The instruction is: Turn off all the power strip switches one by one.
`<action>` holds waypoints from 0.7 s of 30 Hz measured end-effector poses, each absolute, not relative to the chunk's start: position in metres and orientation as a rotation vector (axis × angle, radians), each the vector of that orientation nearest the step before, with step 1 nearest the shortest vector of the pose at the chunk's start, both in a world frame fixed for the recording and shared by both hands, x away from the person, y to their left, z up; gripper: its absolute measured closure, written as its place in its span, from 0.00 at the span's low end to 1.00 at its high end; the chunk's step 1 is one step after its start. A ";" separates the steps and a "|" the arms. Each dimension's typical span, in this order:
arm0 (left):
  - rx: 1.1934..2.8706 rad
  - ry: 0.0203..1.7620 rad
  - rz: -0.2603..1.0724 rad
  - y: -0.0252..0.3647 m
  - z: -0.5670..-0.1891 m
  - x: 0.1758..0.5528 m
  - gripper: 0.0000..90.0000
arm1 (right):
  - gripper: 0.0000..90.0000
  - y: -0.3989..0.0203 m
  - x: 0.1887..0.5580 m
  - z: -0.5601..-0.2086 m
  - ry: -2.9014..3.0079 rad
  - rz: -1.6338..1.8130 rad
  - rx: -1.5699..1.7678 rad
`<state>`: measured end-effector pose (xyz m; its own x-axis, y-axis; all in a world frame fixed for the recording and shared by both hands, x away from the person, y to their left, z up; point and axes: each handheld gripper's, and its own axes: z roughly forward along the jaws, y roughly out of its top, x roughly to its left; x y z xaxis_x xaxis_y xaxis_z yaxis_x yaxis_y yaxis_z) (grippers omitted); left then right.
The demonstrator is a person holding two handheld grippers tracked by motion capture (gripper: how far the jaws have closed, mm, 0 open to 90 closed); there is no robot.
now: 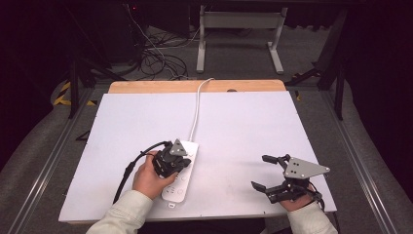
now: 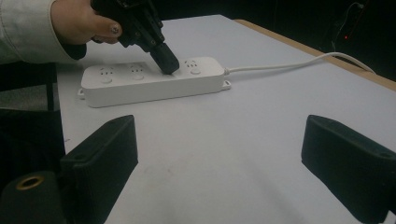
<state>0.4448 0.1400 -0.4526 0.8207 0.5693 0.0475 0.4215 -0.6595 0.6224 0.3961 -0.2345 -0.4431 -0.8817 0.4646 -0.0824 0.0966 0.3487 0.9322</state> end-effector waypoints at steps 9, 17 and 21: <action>2.413 0.737 0.379 0.134 -0.452 0.440 1.00 | 0.12 -0.234 0.396 -0.443 2.285 1.543 0.495; 2.412 0.745 0.364 0.133 -0.452 0.441 1.00 | 0.12 -0.234 0.396 -0.443 2.287 1.541 0.495; 2.376 0.726 0.372 0.136 -0.449 0.440 1.00 | 0.12 -0.234 0.396 -0.443 2.285 1.541 0.493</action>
<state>0.4396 0.1361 -0.4491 0.8093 0.5815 0.0831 0.4073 -0.6574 0.6340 0.3961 -0.2343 -0.4430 -0.8818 0.4637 -0.0857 0.0945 0.3517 0.9314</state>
